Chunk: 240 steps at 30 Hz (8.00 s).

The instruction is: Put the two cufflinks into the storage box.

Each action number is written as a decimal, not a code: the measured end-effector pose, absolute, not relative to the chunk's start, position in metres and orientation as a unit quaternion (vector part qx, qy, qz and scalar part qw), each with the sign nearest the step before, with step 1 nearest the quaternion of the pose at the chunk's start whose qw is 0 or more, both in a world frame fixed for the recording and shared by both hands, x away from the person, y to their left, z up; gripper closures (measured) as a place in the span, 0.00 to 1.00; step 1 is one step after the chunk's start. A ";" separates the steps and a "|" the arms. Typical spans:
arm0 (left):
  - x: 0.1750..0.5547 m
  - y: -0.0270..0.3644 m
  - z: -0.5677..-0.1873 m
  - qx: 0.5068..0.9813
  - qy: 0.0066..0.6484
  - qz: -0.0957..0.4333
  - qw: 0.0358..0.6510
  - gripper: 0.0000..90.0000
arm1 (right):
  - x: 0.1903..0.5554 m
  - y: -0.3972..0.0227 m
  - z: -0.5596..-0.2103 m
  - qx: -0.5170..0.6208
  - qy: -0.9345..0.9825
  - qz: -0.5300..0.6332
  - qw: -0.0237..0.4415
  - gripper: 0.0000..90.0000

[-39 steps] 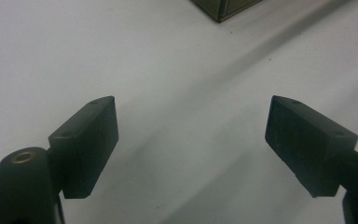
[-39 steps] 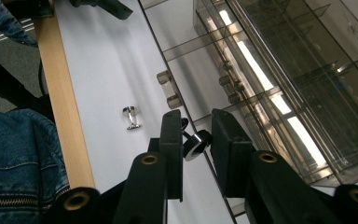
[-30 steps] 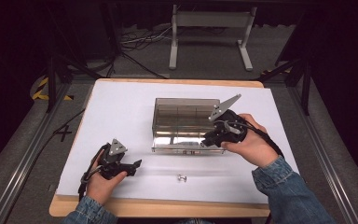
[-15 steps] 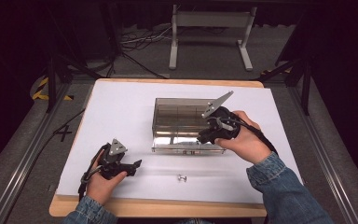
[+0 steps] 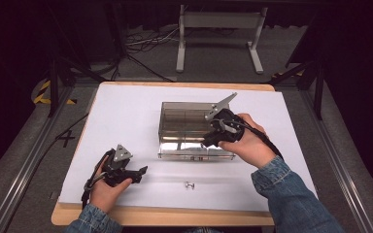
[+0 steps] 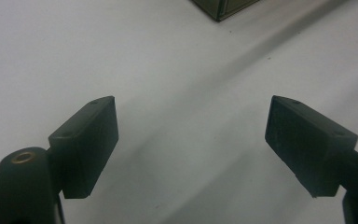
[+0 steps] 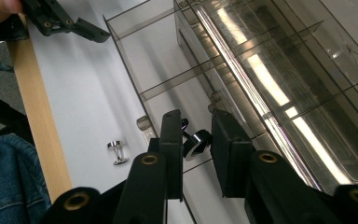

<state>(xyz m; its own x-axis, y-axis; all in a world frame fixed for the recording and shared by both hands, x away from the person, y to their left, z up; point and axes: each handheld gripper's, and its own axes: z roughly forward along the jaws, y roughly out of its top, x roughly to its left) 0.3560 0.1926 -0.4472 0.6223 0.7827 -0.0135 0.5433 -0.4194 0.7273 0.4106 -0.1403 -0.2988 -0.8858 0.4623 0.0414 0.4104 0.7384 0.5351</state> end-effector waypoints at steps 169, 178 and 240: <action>0.353 0.195 -0.448 0.827 0.403 0.165 0.356 0.20 | 0.357 -0.105 -0.387 0.073 0.959 0.275 -0.017 0.67; 0.353 0.195 -0.448 0.827 0.403 0.164 0.356 0.20 | 0.356 -0.097 -0.399 0.074 0.962 0.263 -0.008 0.67; 0.353 0.195 -0.448 0.826 0.404 0.164 0.357 0.20 | 0.352 -0.090 -0.388 0.078 0.971 0.225 -0.001 0.82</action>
<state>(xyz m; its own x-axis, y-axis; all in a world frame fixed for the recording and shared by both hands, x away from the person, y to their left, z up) 0.3527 0.1945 -0.4483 0.6198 0.7845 -0.0175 0.5499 -0.4183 0.7229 0.3520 -0.0896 -0.3880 -0.9877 0.1514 0.0382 0.1527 0.8864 0.4371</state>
